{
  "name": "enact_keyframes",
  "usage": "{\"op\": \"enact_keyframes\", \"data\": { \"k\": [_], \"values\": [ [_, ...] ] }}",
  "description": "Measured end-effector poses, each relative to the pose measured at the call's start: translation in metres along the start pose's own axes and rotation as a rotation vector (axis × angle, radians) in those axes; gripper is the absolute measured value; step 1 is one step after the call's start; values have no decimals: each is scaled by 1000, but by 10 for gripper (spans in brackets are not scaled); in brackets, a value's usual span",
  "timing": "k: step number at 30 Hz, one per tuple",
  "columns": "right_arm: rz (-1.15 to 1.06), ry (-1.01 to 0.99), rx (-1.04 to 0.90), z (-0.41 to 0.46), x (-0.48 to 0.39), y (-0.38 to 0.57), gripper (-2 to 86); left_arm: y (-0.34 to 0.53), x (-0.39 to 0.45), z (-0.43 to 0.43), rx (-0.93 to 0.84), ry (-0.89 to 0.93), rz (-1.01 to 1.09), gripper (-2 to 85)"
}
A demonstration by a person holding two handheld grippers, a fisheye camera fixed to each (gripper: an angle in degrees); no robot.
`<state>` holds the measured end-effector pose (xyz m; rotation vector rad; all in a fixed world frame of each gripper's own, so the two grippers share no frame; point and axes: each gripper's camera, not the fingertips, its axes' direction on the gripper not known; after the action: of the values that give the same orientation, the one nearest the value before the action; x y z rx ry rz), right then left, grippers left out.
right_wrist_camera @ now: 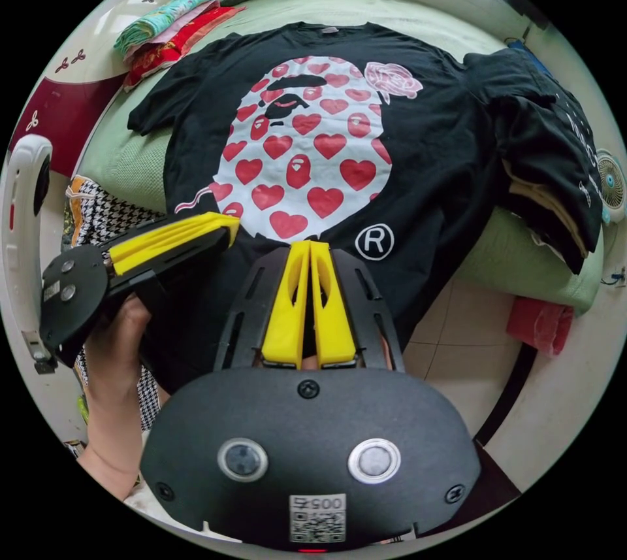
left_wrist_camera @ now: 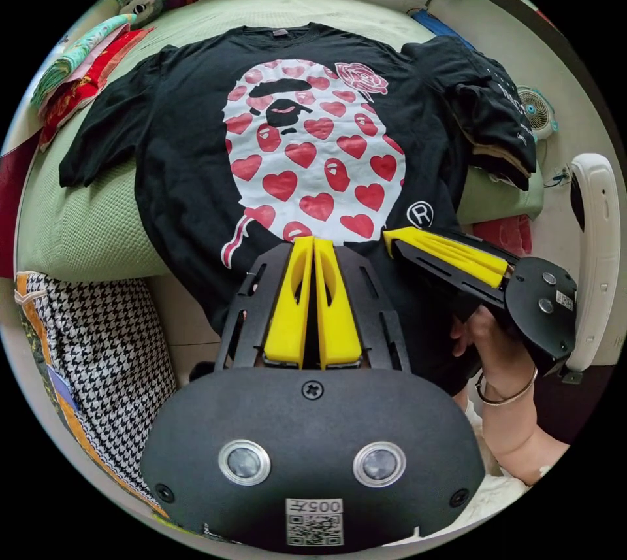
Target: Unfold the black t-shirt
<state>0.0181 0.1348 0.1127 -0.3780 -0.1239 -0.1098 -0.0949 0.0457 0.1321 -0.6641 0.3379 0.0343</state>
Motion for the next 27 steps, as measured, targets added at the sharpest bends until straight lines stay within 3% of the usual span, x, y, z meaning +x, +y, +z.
{"op": "enact_keyframes", "data": {
  "k": [27],
  "values": [
    [-8, 28, -9, 3, -3, -2, -12, -4, 0, -4, -9, -29, 6, -6]
  ]
}}
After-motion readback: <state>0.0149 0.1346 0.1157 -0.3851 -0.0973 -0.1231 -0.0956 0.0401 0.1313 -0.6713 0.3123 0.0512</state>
